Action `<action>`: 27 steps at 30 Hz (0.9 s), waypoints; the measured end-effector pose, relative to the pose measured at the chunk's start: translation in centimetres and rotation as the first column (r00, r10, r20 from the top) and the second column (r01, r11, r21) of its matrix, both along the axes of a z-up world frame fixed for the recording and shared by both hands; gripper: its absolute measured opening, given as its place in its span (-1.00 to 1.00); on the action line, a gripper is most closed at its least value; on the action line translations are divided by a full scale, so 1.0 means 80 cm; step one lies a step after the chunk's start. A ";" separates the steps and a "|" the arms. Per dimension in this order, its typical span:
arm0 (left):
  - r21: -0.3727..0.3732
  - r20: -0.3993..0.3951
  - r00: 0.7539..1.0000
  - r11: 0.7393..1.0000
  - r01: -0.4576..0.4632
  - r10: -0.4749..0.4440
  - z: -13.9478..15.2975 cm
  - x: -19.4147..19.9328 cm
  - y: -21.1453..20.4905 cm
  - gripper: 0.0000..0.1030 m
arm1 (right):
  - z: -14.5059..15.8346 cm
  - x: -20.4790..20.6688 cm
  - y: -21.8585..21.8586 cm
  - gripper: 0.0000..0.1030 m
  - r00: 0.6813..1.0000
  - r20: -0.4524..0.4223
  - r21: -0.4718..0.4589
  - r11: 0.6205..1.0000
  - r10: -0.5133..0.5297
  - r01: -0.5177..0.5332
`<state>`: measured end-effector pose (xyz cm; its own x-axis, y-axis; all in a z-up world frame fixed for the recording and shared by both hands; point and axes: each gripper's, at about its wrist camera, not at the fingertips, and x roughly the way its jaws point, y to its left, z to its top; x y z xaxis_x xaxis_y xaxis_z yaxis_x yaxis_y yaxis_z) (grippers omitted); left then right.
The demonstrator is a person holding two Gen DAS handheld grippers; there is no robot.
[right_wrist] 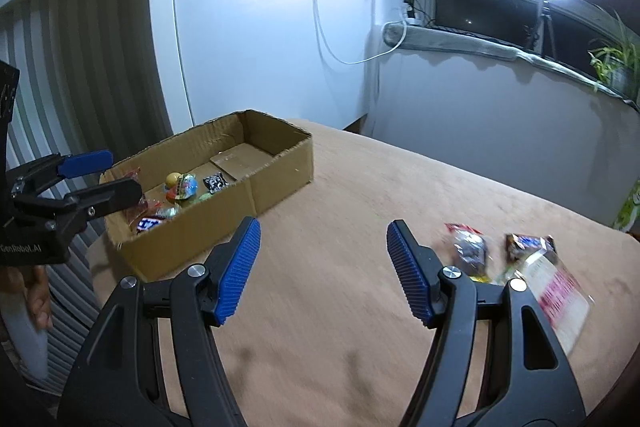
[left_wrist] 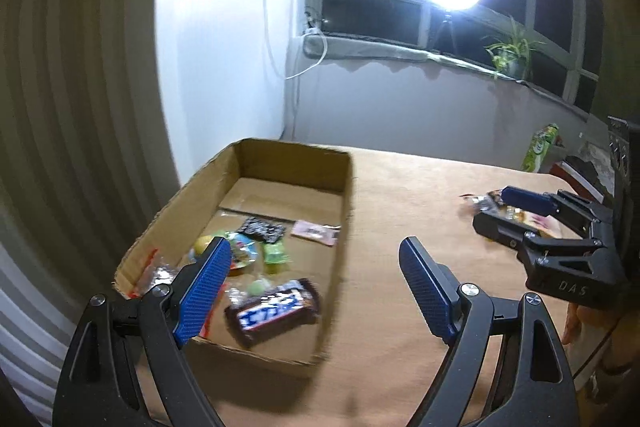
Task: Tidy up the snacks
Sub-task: 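Move both tools back to the sliced bread bag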
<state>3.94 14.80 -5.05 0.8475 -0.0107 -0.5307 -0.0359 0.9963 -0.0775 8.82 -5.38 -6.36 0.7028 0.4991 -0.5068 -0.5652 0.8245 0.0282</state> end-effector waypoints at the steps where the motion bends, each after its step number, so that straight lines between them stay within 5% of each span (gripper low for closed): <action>1: 0.000 0.002 1.000 1.000 0.012 -0.012 0.003 -0.002 -0.007 0.67 | 0.000 -0.003 -0.009 0.38 1.000 0.000 0.005 1.000 -0.011 0.011; 12: -0.053 -0.037 0.987 0.987 0.152 -0.154 -0.010 0.010 -0.079 0.67 | -0.028 -0.024 -0.109 0.66 0.987 -0.056 0.026 0.988 -0.150 0.152; 27: -0.001 -0.083 0.910 0.913 0.407 -0.406 -0.027 0.087 -0.194 0.67 | -0.069 -0.002 -0.234 0.97 0.917 -0.198 0.090 0.925 -0.346 0.368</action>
